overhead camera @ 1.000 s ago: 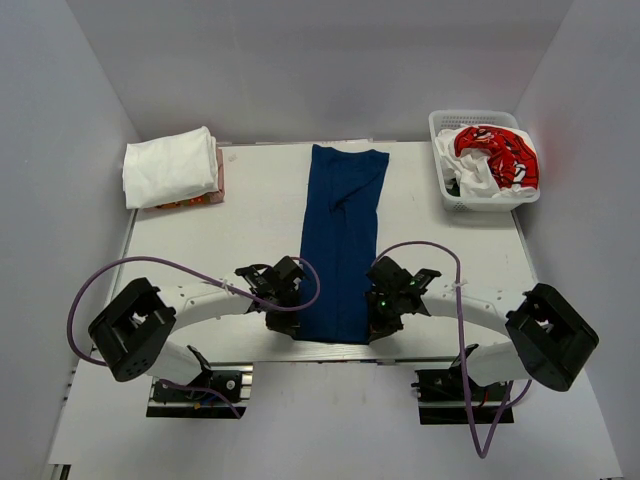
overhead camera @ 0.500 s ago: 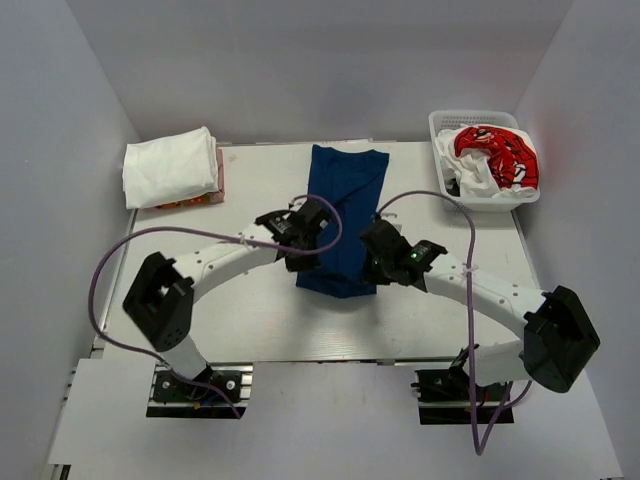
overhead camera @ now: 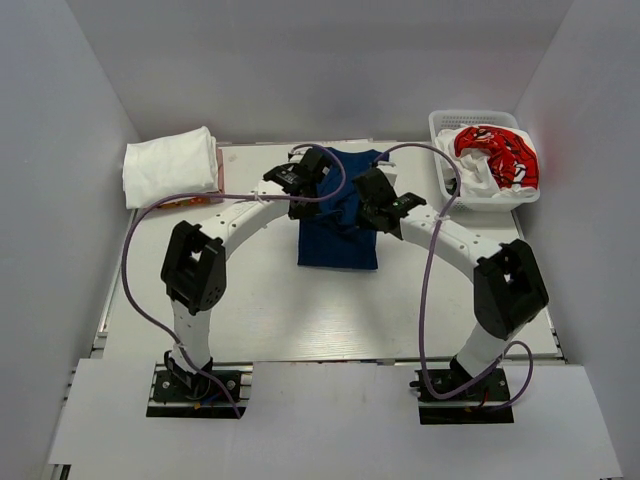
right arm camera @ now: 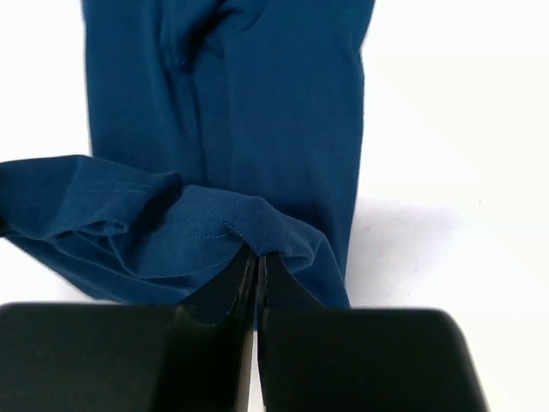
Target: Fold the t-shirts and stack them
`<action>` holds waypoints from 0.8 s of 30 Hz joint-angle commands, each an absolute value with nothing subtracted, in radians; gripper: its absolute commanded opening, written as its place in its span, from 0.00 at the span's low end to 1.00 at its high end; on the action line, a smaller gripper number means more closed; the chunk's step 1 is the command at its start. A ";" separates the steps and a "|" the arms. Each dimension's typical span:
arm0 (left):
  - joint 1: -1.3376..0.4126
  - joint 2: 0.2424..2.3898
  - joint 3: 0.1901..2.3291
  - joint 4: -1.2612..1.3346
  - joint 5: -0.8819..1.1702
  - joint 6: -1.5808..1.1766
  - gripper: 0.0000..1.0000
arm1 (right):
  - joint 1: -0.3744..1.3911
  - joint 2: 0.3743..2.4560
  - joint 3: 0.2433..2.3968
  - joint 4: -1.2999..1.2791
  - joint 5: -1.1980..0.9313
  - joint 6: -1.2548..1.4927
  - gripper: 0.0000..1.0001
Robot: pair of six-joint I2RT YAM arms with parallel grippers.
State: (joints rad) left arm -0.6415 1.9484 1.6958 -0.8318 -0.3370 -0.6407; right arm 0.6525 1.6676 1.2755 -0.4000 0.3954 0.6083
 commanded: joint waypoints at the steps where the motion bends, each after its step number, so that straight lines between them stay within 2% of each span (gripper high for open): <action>1: -0.629 1.983 1.759 -0.790 -0.345 -0.548 0.00 | 0.623 1.700 1.347 -0.376 0.400 0.580 0.00; 15: -0.580 2.123 1.845 -0.660 -0.216 -0.445 0.00 | 0.526 1.882 1.454 -0.371 0.328 0.554 0.00; 16: -0.569 2.141 1.854 -0.660 -0.216 -0.445 0.05 | 0.517 1.891 1.459 -0.367 0.312 0.548 0.00; 17: -0.569 2.152 1.871 -0.660 -0.227 -0.445 0.11 | 0.515 1.925 1.476 -0.362 0.273 0.539 0.09; 18: -0.558 2.164 1.885 -0.669 -0.236 -0.445 0.47 | 0.509 1.940 1.492 -0.338 0.268 0.514 0.19; 19: -0.558 2.175 1.902 -0.669 -0.250 -0.445 0.61 | 0.502 1.951 1.520 -0.333 0.267 0.508 0.34; 20: -0.548 2.203 1.945 -0.669 -0.250 -0.455 0.69 | 0.494 1.992 1.540 -0.334 0.267 0.506 0.44; 21: -0.537 2.219 1.980 -0.708 -0.250 -0.456 0.88 | 0.489 2.005 1.608 -0.368 0.265 0.505 0.57; 22: -0.537 2.233 2.050 -0.738 -0.250 -0.456 0.94 | 0.485 2.016 1.632 -0.408 0.262 0.505 0.74; 23: -0.528 2.243 2.069 -0.761 -0.259 -0.468 1.00 | 0.485 2.019 1.649 -0.413 0.240 0.482 0.87; 24: -0.528 2.243 2.069 -0.776 -0.259 -0.468 1.00 | 0.486 2.014 1.658 -0.414 0.230 0.450 0.90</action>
